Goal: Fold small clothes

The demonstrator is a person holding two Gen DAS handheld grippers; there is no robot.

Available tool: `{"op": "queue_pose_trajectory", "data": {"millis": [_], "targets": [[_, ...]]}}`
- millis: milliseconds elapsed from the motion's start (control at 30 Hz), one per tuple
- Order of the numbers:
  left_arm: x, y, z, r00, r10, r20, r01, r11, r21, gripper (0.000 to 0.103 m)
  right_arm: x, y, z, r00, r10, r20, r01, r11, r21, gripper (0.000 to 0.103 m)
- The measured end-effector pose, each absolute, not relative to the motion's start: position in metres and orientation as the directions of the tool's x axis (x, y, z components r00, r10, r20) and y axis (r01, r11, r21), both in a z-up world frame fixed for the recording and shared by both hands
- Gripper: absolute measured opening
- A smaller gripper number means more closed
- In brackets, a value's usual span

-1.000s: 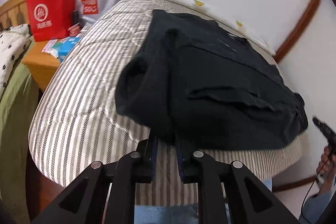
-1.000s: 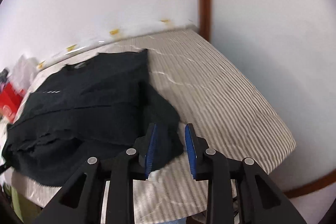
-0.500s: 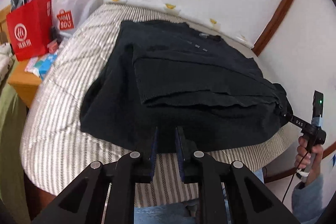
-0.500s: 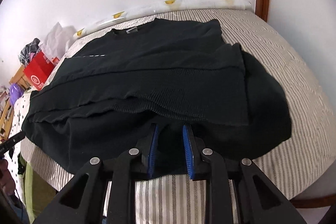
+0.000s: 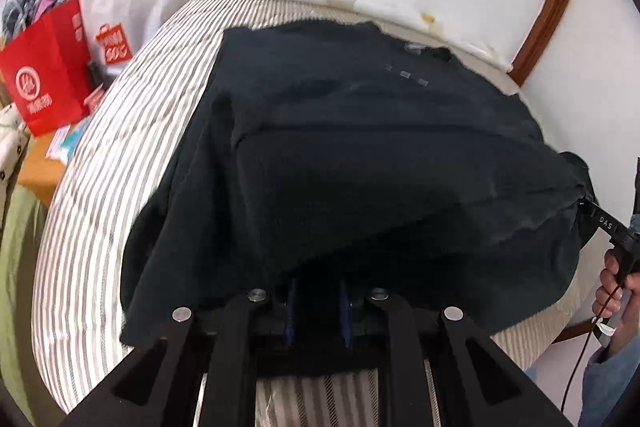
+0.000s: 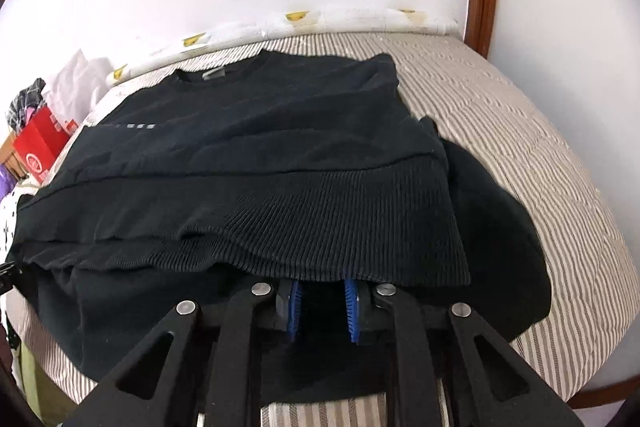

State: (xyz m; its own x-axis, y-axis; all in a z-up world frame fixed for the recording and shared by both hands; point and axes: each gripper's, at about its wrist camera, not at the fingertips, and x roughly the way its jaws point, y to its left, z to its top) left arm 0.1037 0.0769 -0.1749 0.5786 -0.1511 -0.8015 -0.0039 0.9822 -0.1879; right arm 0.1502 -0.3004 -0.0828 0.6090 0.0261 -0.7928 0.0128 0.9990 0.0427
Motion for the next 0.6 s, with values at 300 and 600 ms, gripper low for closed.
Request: {"op": "queue_pose_trajectory", "data": {"millis": [300,600], "targets": [[0.156,0.088,-0.150,0.654,-0.198,-0.731,0.008,0.967,-0.255,0.016,0.220,-0.301,-0.075,0.597,0.084,-0.798,0.022,0.992,0.121,0.015],[0.197,0.108,-0.148,0.660,-0.162,-0.734,-0.078,0.956,-0.281,0.018,0.267,-0.289,-0.055,0.642,0.057,-0.765,-0.002,0.997,0.073,0.019]]}}
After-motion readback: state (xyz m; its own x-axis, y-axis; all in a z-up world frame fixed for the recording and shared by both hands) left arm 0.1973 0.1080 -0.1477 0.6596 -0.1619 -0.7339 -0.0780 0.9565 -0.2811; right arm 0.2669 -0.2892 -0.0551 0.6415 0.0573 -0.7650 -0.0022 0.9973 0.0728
